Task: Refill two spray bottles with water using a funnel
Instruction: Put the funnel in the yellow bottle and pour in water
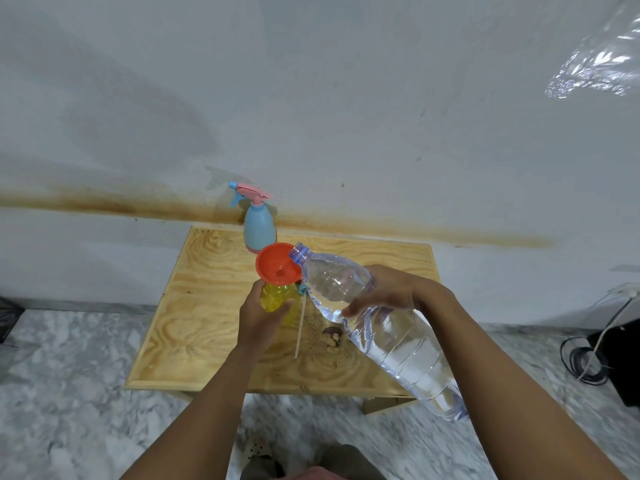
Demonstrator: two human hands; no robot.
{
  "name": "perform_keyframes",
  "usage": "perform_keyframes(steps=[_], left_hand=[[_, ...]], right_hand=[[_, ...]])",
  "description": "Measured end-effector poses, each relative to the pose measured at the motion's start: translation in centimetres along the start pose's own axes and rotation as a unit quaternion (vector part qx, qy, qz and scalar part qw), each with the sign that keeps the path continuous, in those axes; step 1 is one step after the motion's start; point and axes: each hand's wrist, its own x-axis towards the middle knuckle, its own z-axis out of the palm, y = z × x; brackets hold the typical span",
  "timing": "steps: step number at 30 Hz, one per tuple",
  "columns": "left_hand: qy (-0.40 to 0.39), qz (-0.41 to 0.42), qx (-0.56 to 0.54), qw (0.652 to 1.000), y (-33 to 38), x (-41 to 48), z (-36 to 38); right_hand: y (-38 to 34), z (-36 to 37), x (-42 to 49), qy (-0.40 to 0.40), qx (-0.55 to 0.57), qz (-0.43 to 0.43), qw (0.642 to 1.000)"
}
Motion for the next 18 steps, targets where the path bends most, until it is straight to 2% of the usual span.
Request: perform_keyframes(steps=[18], left_hand=[[0.002, 0.001, -0.014, 1.0, -0.29, 0.08, 0.03]], right_hand=[[0.08, 0.26, 0.73, 0.002, 0.018, -0.013, 1.0]])
